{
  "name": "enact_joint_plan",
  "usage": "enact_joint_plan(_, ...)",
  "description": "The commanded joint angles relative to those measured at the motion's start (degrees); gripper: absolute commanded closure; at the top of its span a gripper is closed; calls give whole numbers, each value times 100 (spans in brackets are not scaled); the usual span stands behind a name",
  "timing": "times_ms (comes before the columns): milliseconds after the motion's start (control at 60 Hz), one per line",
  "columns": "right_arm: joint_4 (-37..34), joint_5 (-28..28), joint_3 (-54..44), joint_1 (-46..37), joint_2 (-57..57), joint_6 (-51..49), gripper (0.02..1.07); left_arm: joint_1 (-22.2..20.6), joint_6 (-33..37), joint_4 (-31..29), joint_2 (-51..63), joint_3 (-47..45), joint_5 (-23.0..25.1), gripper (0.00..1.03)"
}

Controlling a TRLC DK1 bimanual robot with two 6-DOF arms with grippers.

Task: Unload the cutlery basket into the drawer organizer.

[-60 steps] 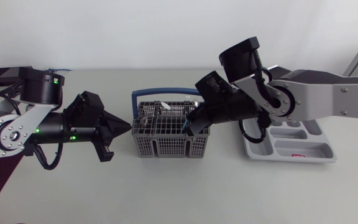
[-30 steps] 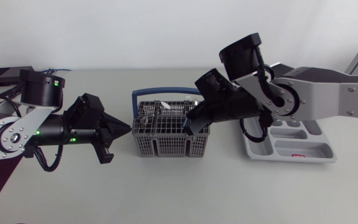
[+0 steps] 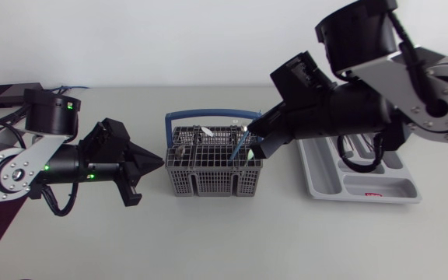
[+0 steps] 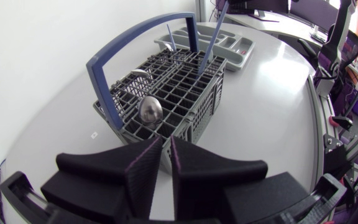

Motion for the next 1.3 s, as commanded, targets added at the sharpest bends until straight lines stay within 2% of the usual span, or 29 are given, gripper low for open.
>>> enact_joint_plan(0, -226, 60, 228, 92, -299, 38, 101, -41, 115, 38, -85, -122, 26, 75)
enact_joint_plan(300, -1281, 104, 720, 206, -1082, 64, 101, -41, 124, 38, -216, -201, 26, 75)
enact_joint_plan(567, -2274, 16, 791, -409, -1741, -322, 101, -41, 177, 11, -331, -227, 26, 75)
enact_joint_plan(700, -2441, -89, 659, -1024, -1811, -560, 101, -76, 168, 11, -348, -219, 26, 75)
enact_joint_plan(933, -2617, -634, 545, -2457, -1591, -1069, 101, -76, 177, -33, -454, -227, 17, 75)
enact_joint_plan(1283, -2538, -827, 439, -3318, -1038, -1474, 101, -76, 221, -42, -498, -245, 26, 75)
